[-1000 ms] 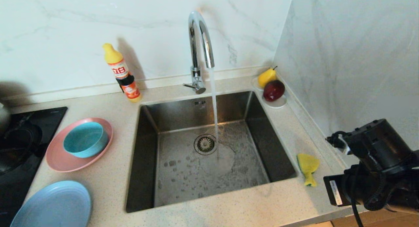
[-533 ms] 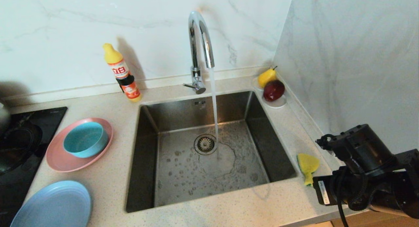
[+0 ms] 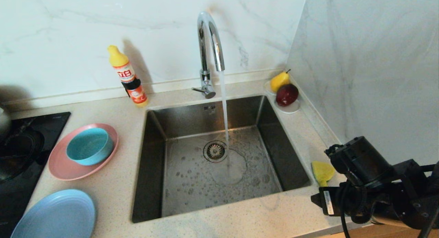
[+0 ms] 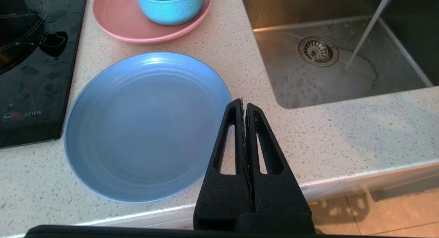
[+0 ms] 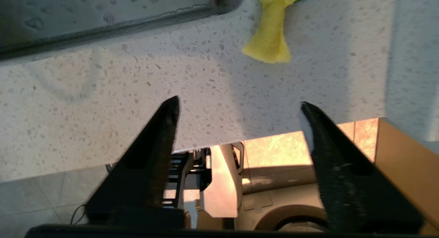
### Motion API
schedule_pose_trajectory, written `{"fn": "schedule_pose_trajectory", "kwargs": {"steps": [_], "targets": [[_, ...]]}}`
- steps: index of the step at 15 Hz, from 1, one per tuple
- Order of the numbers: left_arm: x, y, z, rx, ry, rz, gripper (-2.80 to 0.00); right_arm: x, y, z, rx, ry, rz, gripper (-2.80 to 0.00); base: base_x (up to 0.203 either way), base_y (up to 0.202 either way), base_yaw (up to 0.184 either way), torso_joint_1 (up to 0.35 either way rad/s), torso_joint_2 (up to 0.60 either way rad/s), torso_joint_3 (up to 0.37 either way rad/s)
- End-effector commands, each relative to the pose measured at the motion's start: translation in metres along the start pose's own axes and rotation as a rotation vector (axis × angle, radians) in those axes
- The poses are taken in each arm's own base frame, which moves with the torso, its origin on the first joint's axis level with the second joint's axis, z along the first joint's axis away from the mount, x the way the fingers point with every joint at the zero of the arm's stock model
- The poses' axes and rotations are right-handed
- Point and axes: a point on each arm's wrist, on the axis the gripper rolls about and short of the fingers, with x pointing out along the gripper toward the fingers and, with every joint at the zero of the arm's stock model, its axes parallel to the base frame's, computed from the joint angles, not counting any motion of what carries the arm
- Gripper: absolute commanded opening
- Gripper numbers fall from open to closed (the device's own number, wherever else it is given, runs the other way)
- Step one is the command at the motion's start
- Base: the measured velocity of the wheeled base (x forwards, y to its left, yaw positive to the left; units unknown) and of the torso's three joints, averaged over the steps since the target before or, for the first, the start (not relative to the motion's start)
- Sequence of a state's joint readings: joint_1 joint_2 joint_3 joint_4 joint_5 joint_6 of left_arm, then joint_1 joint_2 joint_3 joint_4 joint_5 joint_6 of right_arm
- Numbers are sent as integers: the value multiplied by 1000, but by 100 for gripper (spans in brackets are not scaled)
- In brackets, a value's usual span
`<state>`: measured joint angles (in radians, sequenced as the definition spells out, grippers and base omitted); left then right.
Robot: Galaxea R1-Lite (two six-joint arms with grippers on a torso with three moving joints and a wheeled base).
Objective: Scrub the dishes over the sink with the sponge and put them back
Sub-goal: Pick up a bowl and the sponge
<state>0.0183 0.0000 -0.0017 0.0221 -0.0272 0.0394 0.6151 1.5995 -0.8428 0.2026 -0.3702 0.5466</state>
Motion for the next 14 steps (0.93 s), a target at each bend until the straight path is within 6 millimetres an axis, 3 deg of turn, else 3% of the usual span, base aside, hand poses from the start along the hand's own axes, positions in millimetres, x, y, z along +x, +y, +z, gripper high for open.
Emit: {"fn": "schedule_pose_trajectory", "kwargs": {"steps": [1,7,14], "targets": [[0,0,0,0,2,0,-280,9,3,-2,-1,25,-14,0,0,0,0,0,0,0],[0,0,0,0,1,0,-280,26,8,-1,79,58,-38,0,0,0,0,0,0,0],[0,0,0,0,1,1,-280,45,7,13,130,58,-32,0,0,0,0,0,0,0]]}}
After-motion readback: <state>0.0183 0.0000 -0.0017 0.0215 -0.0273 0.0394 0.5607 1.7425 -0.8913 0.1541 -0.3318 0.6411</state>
